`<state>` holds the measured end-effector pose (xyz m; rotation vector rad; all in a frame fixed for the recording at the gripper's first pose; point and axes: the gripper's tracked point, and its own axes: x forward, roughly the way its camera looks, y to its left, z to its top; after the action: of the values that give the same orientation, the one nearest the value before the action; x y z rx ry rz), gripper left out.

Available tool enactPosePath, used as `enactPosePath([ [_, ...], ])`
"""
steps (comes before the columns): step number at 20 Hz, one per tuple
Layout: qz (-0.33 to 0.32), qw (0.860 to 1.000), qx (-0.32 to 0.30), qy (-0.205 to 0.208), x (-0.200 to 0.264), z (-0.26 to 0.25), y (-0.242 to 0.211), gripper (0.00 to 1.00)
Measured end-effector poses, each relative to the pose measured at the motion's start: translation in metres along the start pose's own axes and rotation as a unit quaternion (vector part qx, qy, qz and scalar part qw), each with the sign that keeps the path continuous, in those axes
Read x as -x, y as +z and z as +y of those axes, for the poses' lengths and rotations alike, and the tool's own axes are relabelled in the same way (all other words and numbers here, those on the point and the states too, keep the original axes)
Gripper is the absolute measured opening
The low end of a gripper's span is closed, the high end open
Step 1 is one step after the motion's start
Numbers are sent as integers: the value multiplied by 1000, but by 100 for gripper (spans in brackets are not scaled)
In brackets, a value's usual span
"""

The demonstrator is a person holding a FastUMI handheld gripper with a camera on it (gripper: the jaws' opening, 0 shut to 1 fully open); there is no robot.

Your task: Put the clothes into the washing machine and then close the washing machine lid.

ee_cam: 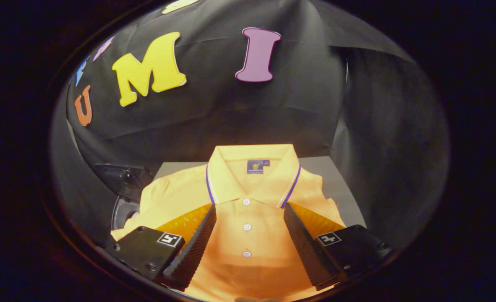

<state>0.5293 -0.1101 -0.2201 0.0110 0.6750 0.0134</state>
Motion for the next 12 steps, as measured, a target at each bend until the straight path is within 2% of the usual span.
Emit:
enactPosePath([
  [4, 20, 1000, -1, -14, -13, -6, -13, 100],
  [7, 3, 1000, 20, -15, -14, -4, -13, 100],
  [12, 16, 999, 29, -11, -14, -4, -14, 98],
])
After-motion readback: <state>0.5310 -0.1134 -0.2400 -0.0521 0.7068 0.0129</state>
